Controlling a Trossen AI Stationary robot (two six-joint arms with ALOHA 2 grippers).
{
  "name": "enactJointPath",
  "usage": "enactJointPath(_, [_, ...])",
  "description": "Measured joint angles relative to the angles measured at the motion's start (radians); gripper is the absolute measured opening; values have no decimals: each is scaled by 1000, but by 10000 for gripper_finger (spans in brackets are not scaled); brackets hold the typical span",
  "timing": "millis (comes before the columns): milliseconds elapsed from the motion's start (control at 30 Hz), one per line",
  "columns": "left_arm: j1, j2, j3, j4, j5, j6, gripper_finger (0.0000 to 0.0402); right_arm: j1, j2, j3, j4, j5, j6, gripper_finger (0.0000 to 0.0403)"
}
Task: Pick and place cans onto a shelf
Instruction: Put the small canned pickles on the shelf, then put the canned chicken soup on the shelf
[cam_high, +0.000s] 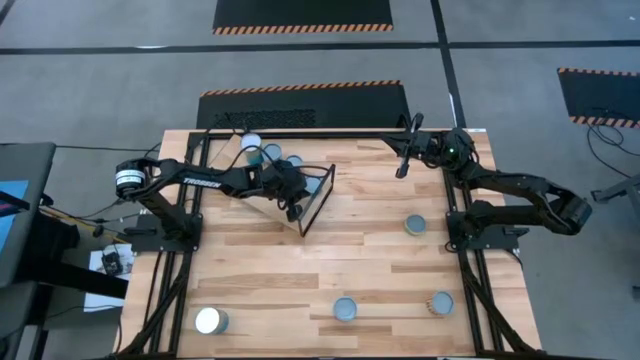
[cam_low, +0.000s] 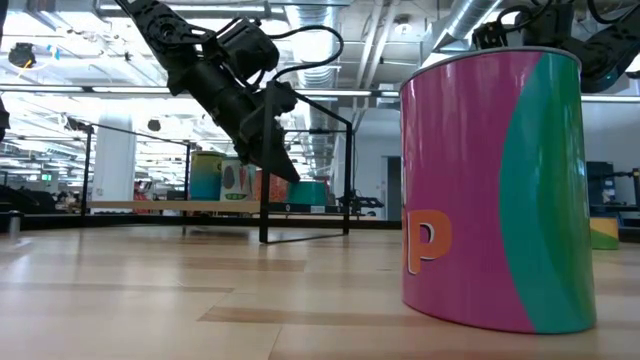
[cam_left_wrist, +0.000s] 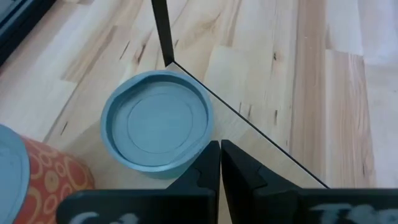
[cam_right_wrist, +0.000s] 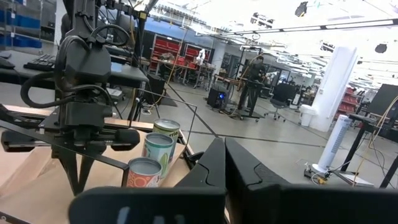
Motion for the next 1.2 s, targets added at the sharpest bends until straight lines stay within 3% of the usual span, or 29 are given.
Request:
enactJointPath(733, [3,-8,0,31,-59,32,0,0,0,0,3,0,-4,10])
enactJointPath(1033, [2,-201,-1,-7,-59,60,0,0,0,0,-21,0,-5,10])
enactJointPath(1200, [-1,-323,-67,68,-33,74,0,3,0,0,-47,0,-3,10])
